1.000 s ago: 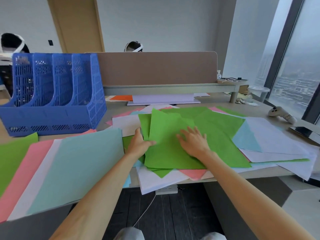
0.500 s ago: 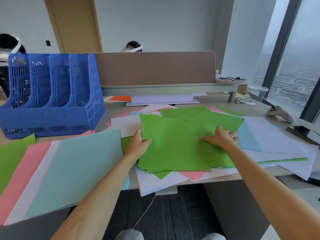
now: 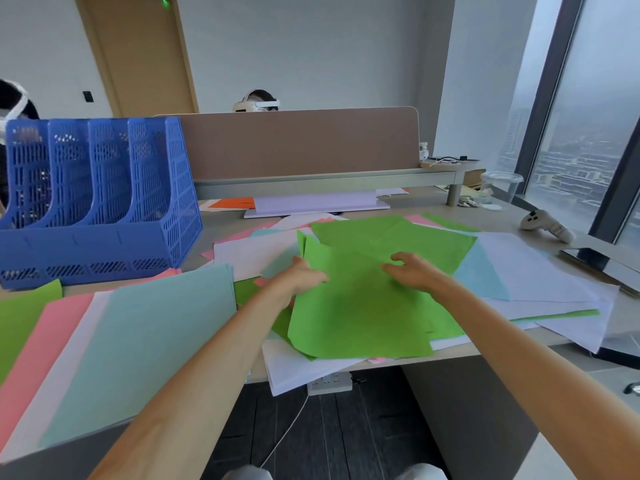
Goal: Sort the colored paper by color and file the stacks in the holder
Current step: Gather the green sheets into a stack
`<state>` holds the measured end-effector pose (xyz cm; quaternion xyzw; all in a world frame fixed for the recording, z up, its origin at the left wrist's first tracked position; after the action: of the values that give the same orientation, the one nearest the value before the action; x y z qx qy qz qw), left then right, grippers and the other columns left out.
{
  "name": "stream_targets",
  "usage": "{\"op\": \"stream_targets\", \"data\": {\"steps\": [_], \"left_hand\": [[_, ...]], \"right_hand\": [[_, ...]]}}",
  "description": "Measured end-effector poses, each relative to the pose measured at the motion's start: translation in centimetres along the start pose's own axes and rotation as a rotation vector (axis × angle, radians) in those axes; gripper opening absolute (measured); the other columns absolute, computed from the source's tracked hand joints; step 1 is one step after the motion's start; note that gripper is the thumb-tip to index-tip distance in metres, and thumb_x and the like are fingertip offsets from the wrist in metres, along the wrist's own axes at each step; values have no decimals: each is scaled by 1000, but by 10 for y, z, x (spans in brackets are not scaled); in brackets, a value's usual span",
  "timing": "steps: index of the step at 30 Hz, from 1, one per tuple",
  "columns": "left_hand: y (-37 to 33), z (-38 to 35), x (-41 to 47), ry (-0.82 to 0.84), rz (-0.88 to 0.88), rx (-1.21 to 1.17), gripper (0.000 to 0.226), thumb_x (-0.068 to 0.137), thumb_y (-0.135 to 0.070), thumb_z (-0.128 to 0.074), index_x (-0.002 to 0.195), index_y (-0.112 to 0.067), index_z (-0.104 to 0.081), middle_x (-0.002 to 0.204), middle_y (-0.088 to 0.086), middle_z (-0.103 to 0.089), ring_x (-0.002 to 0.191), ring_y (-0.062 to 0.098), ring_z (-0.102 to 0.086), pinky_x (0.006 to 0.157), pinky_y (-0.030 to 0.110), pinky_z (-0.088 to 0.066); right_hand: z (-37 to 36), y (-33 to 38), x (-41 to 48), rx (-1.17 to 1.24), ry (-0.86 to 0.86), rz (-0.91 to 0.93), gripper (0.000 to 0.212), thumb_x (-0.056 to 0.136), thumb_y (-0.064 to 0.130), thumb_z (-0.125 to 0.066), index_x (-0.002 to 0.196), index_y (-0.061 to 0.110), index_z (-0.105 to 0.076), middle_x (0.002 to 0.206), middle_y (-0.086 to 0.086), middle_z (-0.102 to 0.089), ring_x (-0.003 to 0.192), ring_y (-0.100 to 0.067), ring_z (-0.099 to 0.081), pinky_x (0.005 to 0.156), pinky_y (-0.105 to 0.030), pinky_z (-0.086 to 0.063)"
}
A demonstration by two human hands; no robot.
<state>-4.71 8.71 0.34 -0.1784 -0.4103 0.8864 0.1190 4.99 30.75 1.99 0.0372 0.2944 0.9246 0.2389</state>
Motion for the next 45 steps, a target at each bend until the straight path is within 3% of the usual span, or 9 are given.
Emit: {"op": "stream_targets", "data": {"steps": [6,13,16,21,26,30,35,40,45], "left_hand": [[-2,2,-7,-62,-1,-158,63,92,-23,-56,143,-5,-24,149,16,-32,135,31,-35,107,39,-32],[5,14,-10,-92,-2,-395,63,79,-9,-63,137,-9,-39,142,14,-39,128,32,-42,105,41,-37],[29,17,17,-79,47,-480,67,54,-14,-72,116,-12,-46,133,27,-45,116,39,-53,82,56,-55],[-3,11,-32,-37,-42,-637,51,80,11,-60,124,-5,-39,115,16,-58,96,33,-63,74,43,-56],[-39,31,-29,-50,-344,-715,84,82,18,-55,150,-18,-21,144,0,-36,131,18,-41,108,34,-36],[-33,44,-8,-62,-289,-716,90,76,10,-62,151,-18,-20,145,2,-36,128,20,-42,108,38,-33],[-9,34,19,4,-151,-576,76,84,-14,-71,145,-7,-27,142,4,-43,110,20,-57,75,31,-53],[2,63,47,-91,-226,-495,45,85,-17,-70,126,-10,-51,120,9,-65,100,21,-68,86,37,-55],[-32,123,34,-347,-418,-531,31,90,-21,-65,119,-20,-55,118,-7,-65,107,10,-62,94,32,-47]], "right_hand": [[-34,6,-14,-163,154,17,76,96,58,-37,153,11,-20,158,-12,-22,145,-33,-22,118,-47,-21],[-6,21,-18,50,-55,25,61,93,33,-57,146,10,-36,144,-14,-44,124,-27,-48,103,-38,-42],[2,20,-22,171,-74,41,58,93,21,-59,145,8,-36,143,-13,-44,105,-18,-49,87,-27,-41],[0,-1,-20,273,-115,-6,68,89,36,-65,145,14,-34,142,-12,-45,124,-29,-49,103,-40,-43],[8,-20,-13,471,-176,-71,103,74,70,-64,150,15,-23,148,-12,-40,132,-31,-42,109,-50,-37],[17,-18,-1,661,-181,-44,86,82,49,-70,147,7,-32,143,-10,-45,124,-25,-49,102,-38,-40],[9,15,28,795,-141,80,42,86,2,-67,125,4,-54,110,-12,-67,86,-25,-68,77,-37,-57],[14,50,57,751,-295,213,34,88,8,-63,121,14,-55,114,-5,-67,98,-24,-67,89,-48,-55],[36,95,52,751,-299,337,42,93,35,-61,128,19,-46,118,10,-54,108,-8,-53,94,-27,-42]]}}
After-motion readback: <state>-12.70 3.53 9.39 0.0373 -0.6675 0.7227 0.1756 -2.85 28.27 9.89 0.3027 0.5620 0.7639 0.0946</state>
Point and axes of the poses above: each hand's wrist, its own x-axis towards the middle knuckle, its own z-axis out of the back of the hand, y = z × x, the point moved 10 cm from there along x, towards the middle knuckle
